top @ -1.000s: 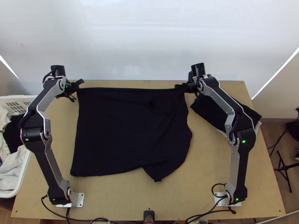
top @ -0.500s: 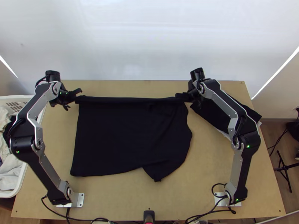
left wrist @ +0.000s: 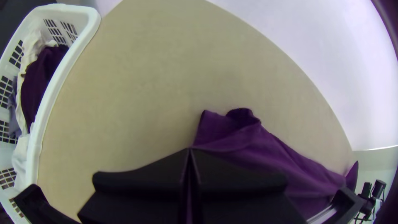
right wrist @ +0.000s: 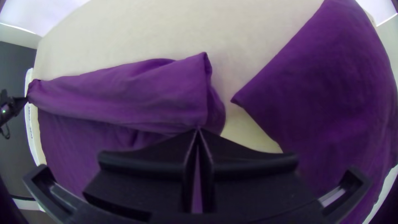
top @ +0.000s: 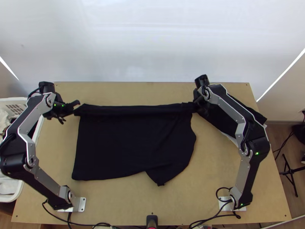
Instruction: Fold the t-shirt
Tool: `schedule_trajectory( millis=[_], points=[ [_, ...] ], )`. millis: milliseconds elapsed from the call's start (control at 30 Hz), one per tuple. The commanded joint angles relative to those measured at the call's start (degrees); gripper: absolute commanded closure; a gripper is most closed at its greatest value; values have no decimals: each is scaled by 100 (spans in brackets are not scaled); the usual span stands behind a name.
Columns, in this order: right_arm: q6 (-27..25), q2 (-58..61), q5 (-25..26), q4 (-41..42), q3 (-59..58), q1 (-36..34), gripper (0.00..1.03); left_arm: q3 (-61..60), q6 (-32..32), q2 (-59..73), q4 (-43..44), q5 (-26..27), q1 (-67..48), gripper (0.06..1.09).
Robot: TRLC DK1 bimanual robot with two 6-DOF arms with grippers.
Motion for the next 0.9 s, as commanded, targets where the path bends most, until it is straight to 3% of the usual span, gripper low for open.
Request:
schedule_trajectory(
  millis=[0, 333, 367, 433, 500, 533, 567, 600, 767, 867],
  points=[
    [-31, -328, 20, 47, -621, 16, 100, -698, 142, -514, -10, 110, -3, 105],
    [-22, -618, 20, 328, -1253, 130, 100, -1568, 345, -971, 596, 137, -64, 104],
    [-31, -644, 20, 355, -1297, 148, 100, -1682, 318, -1094, 790, 137, -56, 97],
    [-92, -741, 28, 364, -1368, 201, 93, -1840, 336, -1252, 913, 312, -38, 66],
    [-110, -829, 55, 293, -1429, 254, 84, -1832, 301, -1322, 904, 321, -21, 57],
    [-110, -890, 55, 223, -1455, 280, 82, -1832, 292, -1375, 913, 321, -3, 46],
    [-110, -978, 64, 153, -1508, 297, 79, -1832, 283, -1437, 904, 321, 23, 30],
    [-110, -1101, 64, 118, -1579, 324, 76, -1823, 257, -1507, 913, 339, 67, 8],
    [-110, -1901, 134, -32, -2097, 429, 67, -1753, 248, -1823, 877, 409, 296, 10],
    [-57, -2499, 134, -243, -2466, 447, 62, -1638, 248, -2104, 658, 761, 445, 10]
  ],
)
